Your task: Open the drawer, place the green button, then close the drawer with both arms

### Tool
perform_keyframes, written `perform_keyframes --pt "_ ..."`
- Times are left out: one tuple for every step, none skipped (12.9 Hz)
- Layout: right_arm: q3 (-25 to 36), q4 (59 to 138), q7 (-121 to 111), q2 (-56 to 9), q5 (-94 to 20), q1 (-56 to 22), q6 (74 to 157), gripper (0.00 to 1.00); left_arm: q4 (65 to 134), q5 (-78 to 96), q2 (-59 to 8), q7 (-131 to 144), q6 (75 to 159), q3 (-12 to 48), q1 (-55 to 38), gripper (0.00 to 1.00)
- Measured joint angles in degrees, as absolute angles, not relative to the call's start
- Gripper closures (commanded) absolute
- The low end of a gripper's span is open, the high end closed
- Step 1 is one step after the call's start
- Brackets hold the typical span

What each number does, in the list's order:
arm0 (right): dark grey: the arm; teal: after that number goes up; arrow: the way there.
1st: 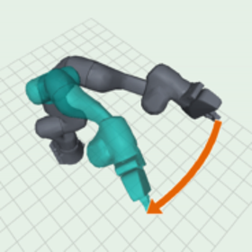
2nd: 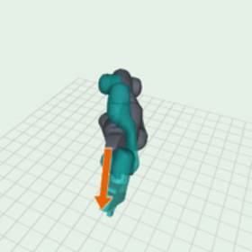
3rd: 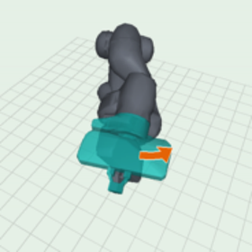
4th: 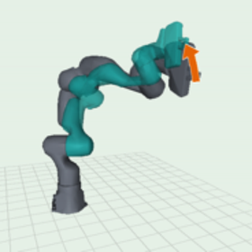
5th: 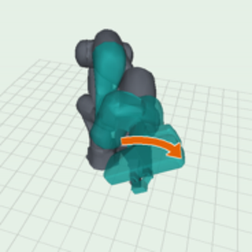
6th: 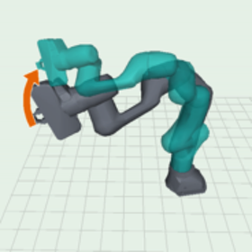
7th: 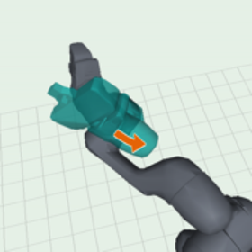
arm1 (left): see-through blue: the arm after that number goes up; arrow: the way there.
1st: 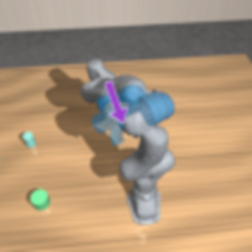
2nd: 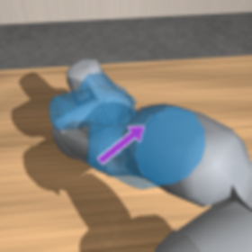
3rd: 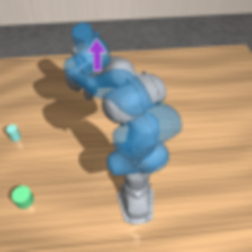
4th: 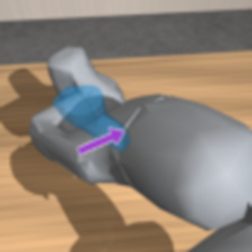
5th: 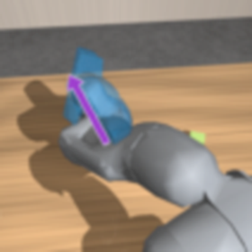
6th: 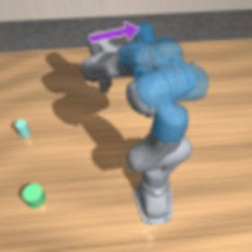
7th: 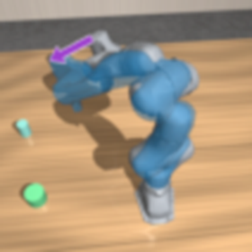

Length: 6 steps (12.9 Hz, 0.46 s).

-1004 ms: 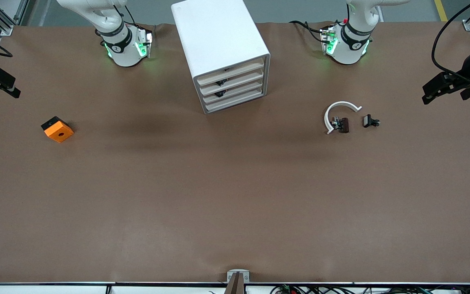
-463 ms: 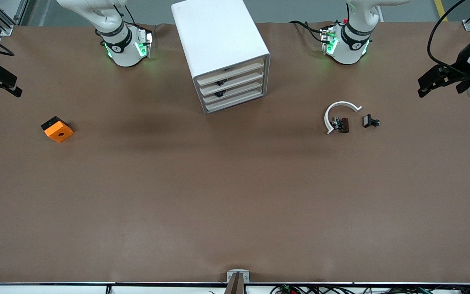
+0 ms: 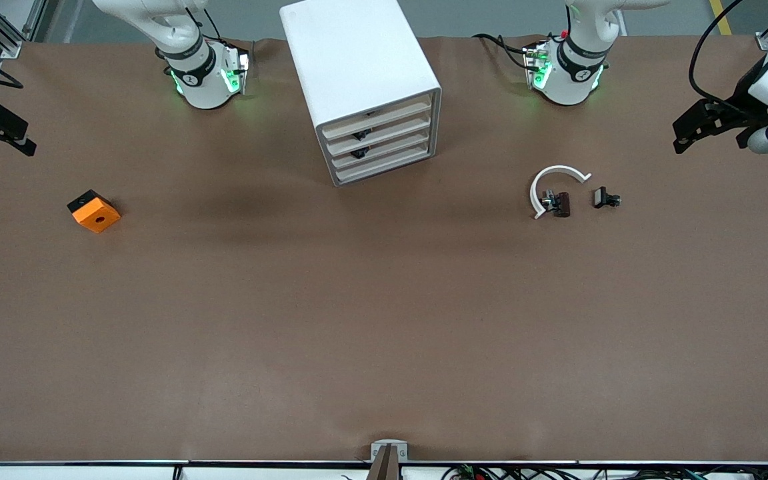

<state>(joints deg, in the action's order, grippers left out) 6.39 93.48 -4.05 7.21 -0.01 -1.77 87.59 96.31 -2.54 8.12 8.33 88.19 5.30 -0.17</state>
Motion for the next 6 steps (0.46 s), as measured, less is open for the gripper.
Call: perform_keyframes --pt "6.4 93.5 -4.1 7.2 0.0 -1.8 87.6 0.00 96.3 -2.5 8.2 8.0 88.1 5.3 -0.1 0.00" --pt "6.4 93.5 -4.1 7.2 0.0 -1.8 87.6 0.00 96.3 -2.5 8.3 7.1 88.1 5.1 -0.1 0.00" --pt "6.4 93.5 -4.1 7.2 0.0 -1.8 87.6 0.00 96.3 -2.5 8.3 6.1 88.0 4.9 0.0 0.00" --pt "6.4 93.5 -4.1 7.2 0.0 -1.8 87.6 0.00 96.3 -2.5 8.3 5.5 87.8 4.8 0.1 0.00" --pt "6.4 93.5 -4.1 7.2 0.0 -1.8 87.6 0.00 96.3 -2.5 8.2 5.3 87.7 4.7 0.1 0.00" --pt "6.4 93.5 -4.1 7.2 0.0 -1.8 87.6 0.00 96.2 -2.5 8.2 5.3 87.7 4.7 0.1 0.00"
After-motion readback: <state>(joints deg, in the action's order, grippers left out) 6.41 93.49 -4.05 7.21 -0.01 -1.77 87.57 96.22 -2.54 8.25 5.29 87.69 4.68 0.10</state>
